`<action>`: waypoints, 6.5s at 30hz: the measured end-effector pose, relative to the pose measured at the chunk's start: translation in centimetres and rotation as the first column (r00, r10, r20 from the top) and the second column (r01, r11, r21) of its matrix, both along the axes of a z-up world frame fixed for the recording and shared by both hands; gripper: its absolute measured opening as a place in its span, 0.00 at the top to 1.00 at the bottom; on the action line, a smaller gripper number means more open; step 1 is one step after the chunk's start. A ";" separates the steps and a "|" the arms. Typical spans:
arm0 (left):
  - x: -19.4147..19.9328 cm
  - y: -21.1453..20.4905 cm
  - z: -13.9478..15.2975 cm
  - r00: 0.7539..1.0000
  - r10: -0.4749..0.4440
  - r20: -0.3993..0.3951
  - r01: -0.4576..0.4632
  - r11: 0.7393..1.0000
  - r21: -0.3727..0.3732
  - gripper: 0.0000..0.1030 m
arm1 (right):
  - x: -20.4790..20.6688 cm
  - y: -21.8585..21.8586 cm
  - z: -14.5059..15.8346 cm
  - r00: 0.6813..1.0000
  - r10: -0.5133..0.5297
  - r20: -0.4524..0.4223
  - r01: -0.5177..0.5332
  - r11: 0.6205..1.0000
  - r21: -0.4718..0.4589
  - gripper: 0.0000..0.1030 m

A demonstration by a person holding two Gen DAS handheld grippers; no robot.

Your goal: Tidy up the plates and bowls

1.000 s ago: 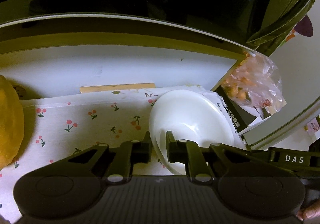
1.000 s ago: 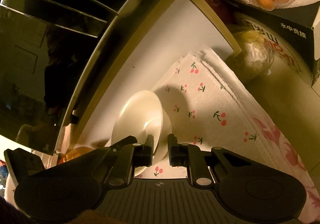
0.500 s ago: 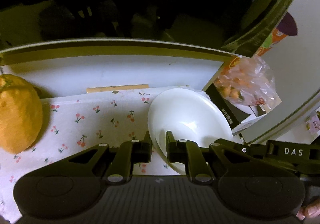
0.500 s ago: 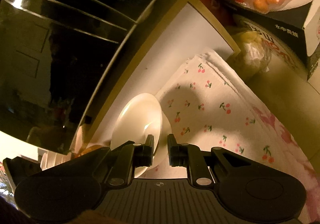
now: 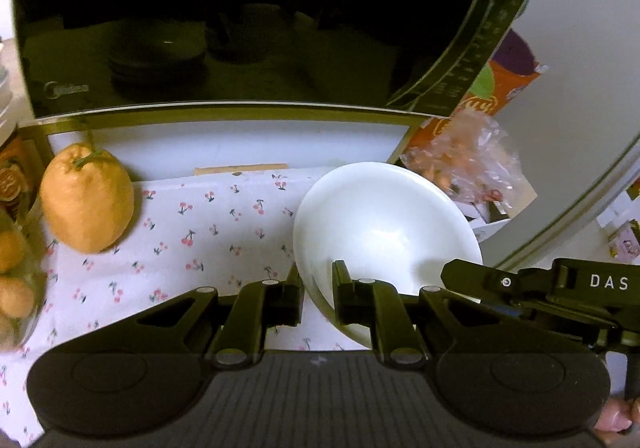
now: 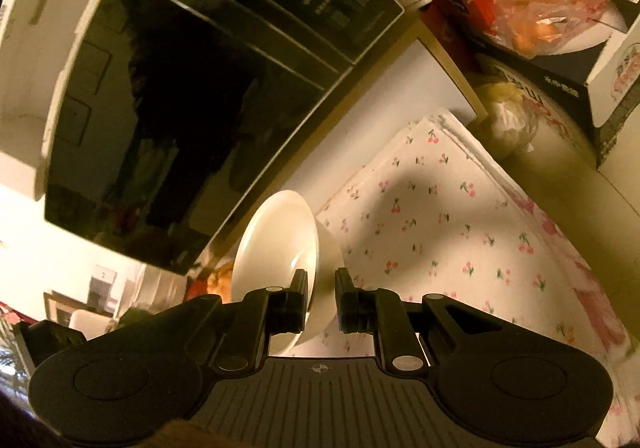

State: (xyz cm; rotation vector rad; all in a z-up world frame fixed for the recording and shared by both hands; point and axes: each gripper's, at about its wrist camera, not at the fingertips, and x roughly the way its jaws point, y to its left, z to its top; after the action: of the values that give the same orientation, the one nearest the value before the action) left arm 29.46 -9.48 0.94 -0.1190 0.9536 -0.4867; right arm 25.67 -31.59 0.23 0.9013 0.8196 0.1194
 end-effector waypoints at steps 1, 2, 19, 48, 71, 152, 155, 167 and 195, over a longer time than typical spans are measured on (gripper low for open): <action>-0.5 0.2 0.2 1.000 0.004 0.000 -0.004 1.000 -0.006 0.88 | -0.5 0.1 0.4 1.000 0.000 0.002 0.000 1.000 0.000 0.86; -0.9 0.3 0.4 1.000 0.006 0.000 -0.006 1.000 -0.012 0.88 | -1.1 0.3 0.7 1.000 0.001 0.003 -0.001 1.000 -0.003 0.86; -9.1 2.8 0.6 0.999 0.033 0.032 -0.030 0.996 -0.085 0.87 | -8.6 2.4 1.9 0.999 0.021 -0.038 -0.022 0.999 -0.025 0.85; -17.5 2.4 -3.7 1.000 -0.017 -0.026 0.014 0.993 -0.121 0.85 | -16.9 2.1 -1.1 0.995 0.012 -0.096 -0.022 0.994 -0.105 0.85; -19.2 0.2 -5.0 0.996 -0.087 0.008 0.087 0.996 0.025 0.77 | -17.0 2.3 -3.6 0.975 0.037 -0.220 -0.076 0.983 -0.168 0.85; -23.0 0.0 -8.4 0.857 -0.466 0.222 0.448 0.885 0.130 0.03 | -18.9 3.0 -5.8 0.983 0.185 0.000 -0.165 0.877 -0.452 0.20; -23.0 -0.3 -8.8 0.854 -0.469 0.225 0.449 0.883 0.136 0.03 | -18.8 3.2 -6.3 0.985 0.172 0.002 -0.153 0.882 -0.445 0.20; -22.4 -1.0 -9.5 0.853 -0.459 0.247 0.443 0.888 0.122 0.09 | -18.1 2.9 -7.6 0.992 0.128 -0.004 -0.118 0.905 -0.409 0.20; -21.8 -0.1 -8.2 0.875 -0.412 0.255 0.408 0.910 0.074 0.20 | -17.8 3.8 -6.4 0.989 0.146 0.018 -0.123 0.890 -0.439 0.73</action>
State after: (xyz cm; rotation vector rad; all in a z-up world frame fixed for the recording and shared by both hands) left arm 7.69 -9.54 -7.22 0.1693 0.7158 -0.8648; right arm 7.83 -27.77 -6.16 0.4135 0.8184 0.0739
